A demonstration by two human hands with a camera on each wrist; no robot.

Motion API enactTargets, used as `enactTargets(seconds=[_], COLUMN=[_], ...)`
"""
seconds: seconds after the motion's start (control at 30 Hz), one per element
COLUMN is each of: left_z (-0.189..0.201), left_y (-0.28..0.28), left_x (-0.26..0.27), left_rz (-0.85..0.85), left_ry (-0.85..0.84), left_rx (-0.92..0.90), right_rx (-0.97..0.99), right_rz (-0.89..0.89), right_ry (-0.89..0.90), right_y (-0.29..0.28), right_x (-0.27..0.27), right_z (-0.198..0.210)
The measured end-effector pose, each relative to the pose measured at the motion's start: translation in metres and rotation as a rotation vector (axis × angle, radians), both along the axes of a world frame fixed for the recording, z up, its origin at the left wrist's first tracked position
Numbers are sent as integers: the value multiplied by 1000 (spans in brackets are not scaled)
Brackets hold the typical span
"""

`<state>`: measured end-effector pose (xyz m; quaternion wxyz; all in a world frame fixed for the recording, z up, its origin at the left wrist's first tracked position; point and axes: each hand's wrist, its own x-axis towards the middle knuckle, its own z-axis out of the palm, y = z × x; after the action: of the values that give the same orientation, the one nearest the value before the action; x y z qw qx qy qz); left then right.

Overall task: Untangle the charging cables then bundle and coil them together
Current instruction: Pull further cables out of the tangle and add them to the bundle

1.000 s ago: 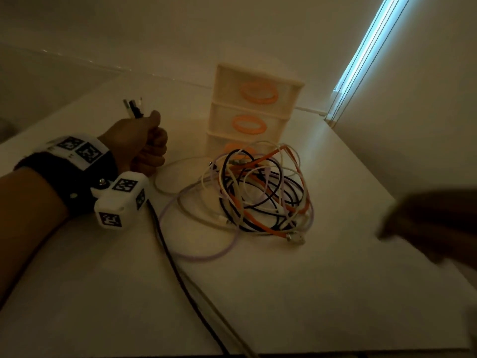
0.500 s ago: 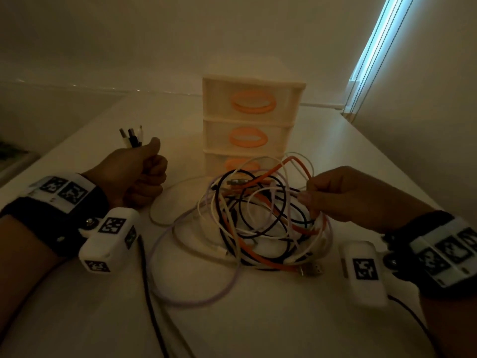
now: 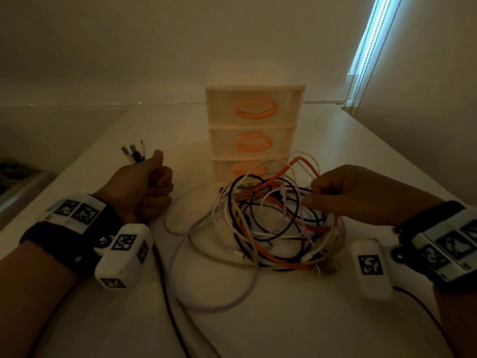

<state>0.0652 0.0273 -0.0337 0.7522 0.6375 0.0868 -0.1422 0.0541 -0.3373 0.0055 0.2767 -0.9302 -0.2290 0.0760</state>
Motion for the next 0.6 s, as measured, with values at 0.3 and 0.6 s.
enactTargets(seconds=[0.3,0.6], left_z=[0,0], left_y=[4,4], left_x=[5,8], left_rz=[-16,-27], left_ry=[-3,-9], left_rx=[5,9], right_rx=[-18,-95], right_rz=[-96,-66], right_ry=[-27,-132], right_y=[10,7], right_x=[9,4], right_z=[-4,-1])
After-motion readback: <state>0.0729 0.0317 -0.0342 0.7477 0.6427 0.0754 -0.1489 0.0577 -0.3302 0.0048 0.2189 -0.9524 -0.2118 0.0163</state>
